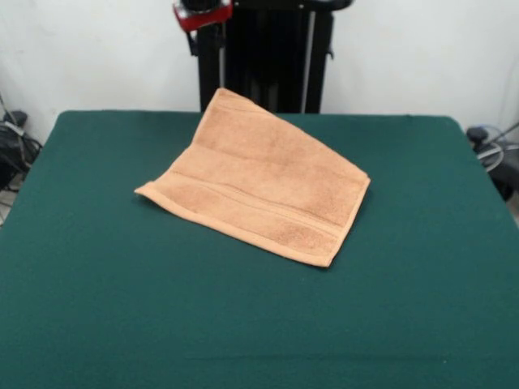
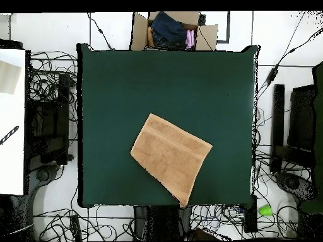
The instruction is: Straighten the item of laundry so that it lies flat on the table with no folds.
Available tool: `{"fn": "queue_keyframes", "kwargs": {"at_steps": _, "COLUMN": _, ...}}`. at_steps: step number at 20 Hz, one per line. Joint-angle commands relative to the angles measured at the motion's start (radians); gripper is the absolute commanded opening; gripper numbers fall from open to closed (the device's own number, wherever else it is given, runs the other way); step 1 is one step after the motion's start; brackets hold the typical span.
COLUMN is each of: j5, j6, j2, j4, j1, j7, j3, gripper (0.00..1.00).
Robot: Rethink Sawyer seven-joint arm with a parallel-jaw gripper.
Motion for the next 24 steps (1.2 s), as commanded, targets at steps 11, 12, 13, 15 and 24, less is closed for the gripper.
{"fn": "queue_keyframes", "kwargs": {"at_steps": 11, "j5": 0.092, "j6": 0.097, "j2": 0.146, "j4": -0.181, "j1": 0.056, "j7": 0.186, "j3": 0.177, "gripper": 1.0}}
{"fn": "queue_keyframes", "kwargs": {"at_steps": 12, "j5": 0.094, "j6": 0.104, "j2": 0.153, "j4": -0.189, "j1": 0.055, "j7": 0.184, "j3": 0.18, "gripper": 1.0}}
{"fn": "queue_keyframes", "kwargs": {"at_steps": 13, "j5": 0.095, "j6": 0.109, "j2": 0.158, "j4": -0.195, "j1": 0.056, "j7": 0.182, "j3": 0.183, "gripper": 1.0}}
{"fn": "queue_keyframes", "kwargs": {"at_steps": 15, "j5": 0.095, "j6": 0.112, "j2": 0.161, "j4": -0.202, "j1": 0.061, "j7": 0.183, "j3": 0.186, "gripper": 1.0}}
{"fn": "queue_keyframes", "kwargs": {"at_steps": 24, "j5": 0.107, "j6": 0.141, "j2": 0.183, "j4": -0.239, "j1": 0.084, "j7": 0.183, "j3": 0.203, "gripper": 1.0}}
